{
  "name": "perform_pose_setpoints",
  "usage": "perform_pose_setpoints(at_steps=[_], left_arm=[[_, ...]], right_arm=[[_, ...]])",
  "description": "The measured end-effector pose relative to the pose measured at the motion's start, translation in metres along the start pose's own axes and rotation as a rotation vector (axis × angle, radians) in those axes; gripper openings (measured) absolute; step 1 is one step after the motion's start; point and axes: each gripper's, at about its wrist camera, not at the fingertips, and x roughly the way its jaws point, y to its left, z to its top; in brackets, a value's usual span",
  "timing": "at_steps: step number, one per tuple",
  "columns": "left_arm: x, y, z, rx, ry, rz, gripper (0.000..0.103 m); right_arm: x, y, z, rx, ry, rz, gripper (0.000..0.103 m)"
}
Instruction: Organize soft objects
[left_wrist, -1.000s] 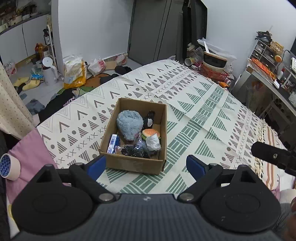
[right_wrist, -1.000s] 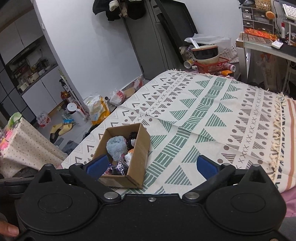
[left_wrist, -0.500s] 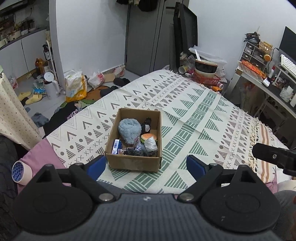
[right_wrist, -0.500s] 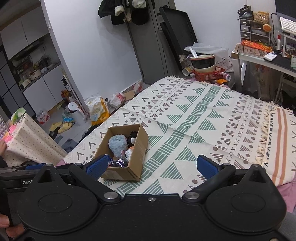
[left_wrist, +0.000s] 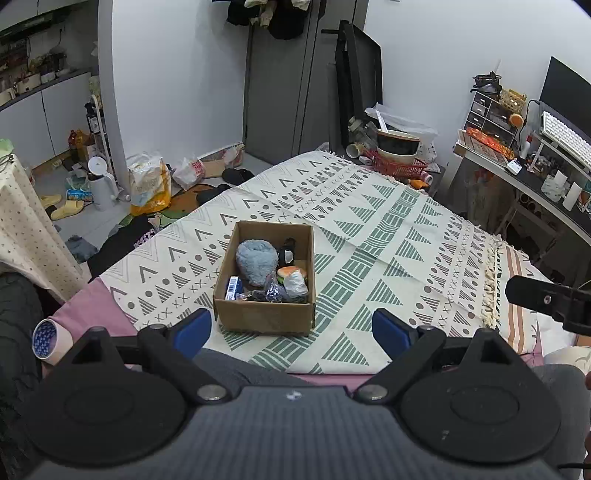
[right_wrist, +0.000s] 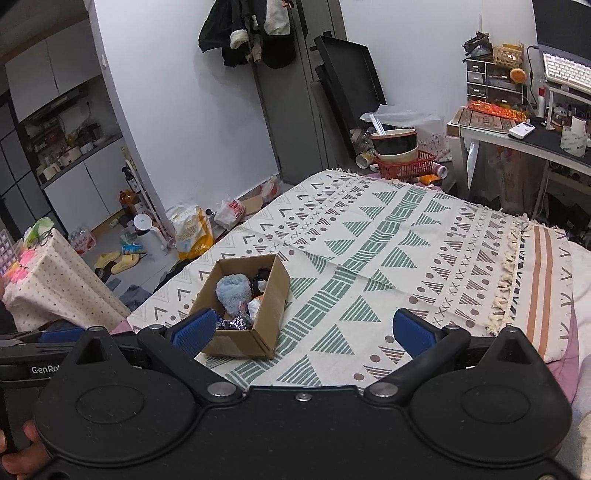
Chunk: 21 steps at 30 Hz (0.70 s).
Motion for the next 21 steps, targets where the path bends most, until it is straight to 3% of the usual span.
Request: perform_pose_setpoints(at_steps=[21], left_arm=[[-0.021, -0.001, -0.015, 0.030, -0.009, 0.012, 0.093]], right_arm=[[-0.014, -0.001, -0.012, -0.002, -0.005, -0.007, 0.103]])
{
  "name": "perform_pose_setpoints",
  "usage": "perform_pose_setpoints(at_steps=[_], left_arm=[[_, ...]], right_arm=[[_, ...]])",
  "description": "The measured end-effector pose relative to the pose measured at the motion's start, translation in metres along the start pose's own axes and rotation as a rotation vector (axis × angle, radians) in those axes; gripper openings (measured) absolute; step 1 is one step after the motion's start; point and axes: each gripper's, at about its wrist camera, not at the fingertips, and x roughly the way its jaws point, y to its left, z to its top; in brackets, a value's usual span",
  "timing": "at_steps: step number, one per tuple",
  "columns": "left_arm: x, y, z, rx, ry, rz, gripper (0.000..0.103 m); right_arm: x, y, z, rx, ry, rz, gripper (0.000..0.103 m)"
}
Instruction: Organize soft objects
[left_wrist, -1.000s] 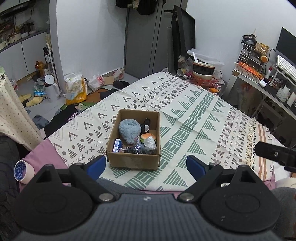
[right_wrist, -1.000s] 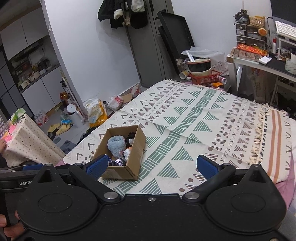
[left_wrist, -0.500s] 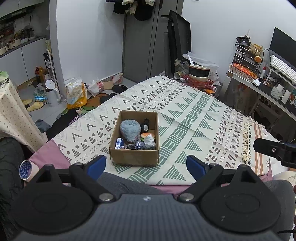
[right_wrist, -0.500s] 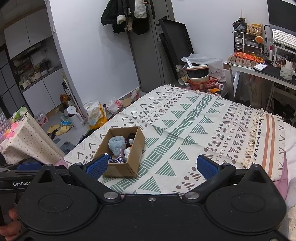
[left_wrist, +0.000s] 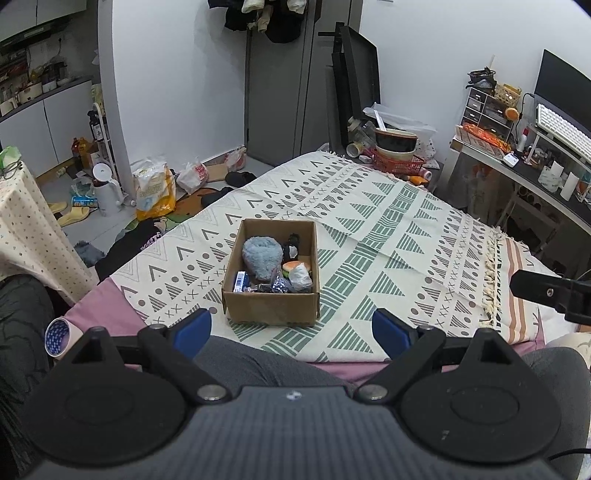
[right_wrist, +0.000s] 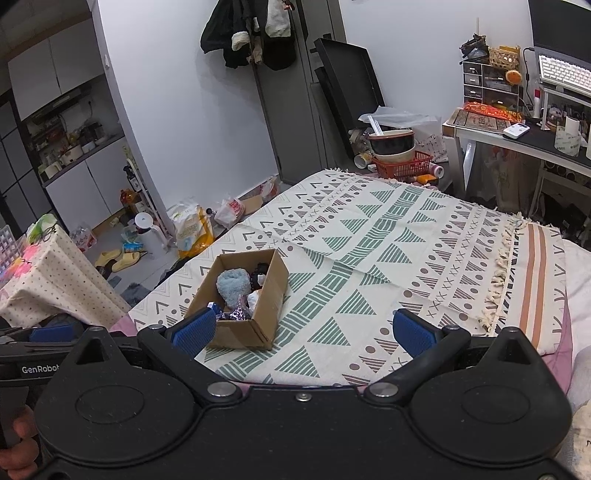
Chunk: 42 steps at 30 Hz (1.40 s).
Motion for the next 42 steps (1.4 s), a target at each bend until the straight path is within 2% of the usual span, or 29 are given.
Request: perform_pose_setpoints(at_steps=[3, 6, 14, 22, 42], left_arm=[[-0.001, -0.001, 0.000, 0.001, -0.001, 0.000, 0.093], [-0.001, -0.002, -0.001, 0.005, -0.006, -0.001, 0.093], [-0.001, -0.002, -0.002, 0.001, 0.000, -0.002, 0.093], [-0.002, -0.004, -0.005, 0.005, 0.002, 0.001, 0.093], [-0.001, -0.003, -0.005, 0.012, -0.001, 0.002, 0.093]], right_arm=[[-0.003, -0.001, 0.000, 0.006, -0.002, -0.014, 0.103], [-0.009, 0.001, -0.002, -0.007, -0.008, -0.066, 0.103], [-0.017, 0.002, -0.009, -0.026, -0.019, -0.055, 0.103], [-0.013, -0.005, -0.015, 0.025, -0.006, -0.033, 0.103], [-0.010, -0.001, -0.016, -0.009, -0.006, -0.066, 0.103]])
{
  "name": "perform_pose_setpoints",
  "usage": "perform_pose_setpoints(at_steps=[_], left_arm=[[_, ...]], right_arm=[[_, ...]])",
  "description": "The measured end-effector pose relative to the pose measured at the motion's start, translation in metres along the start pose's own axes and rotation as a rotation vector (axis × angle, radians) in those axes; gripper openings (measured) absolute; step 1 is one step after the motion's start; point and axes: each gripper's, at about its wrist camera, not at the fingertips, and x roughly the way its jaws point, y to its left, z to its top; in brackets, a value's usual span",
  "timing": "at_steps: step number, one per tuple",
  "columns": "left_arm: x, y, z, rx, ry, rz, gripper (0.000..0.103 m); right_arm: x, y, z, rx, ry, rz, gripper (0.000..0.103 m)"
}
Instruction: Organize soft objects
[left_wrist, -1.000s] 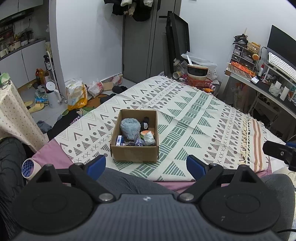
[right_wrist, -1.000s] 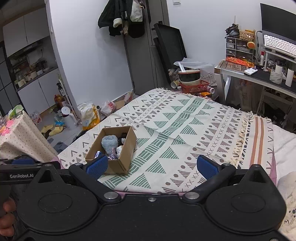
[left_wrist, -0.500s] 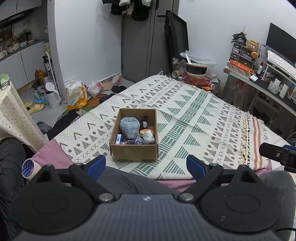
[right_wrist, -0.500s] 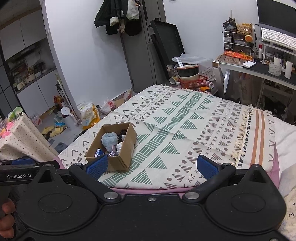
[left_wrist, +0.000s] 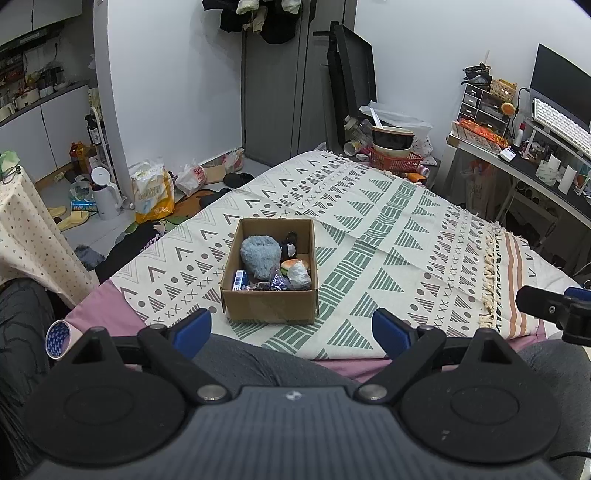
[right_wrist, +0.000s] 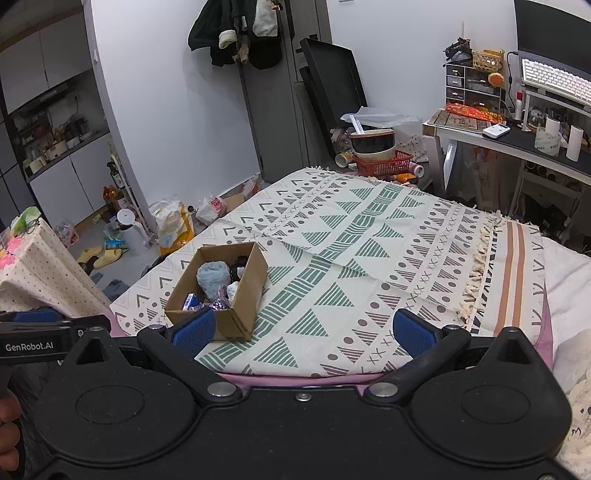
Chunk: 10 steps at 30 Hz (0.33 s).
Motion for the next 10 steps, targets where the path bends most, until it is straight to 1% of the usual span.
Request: perform_pose_setpoints(at_steps=[7, 10], left_arm=[[0.0005, 0.0039, 0.0038, -0.003, -0.027, 0.010, 0.093], [0.0044, 0.0047, 0.0065, -0.002, -0.017, 0.002, 0.093]], right_arm=[[0.0050, 0.0015, 0.0010, -0.004, 0.006, 0.009, 0.103], [0.0086, 0.0020, 0.0023, -0.007, 0.011, 0.016, 0.103]])
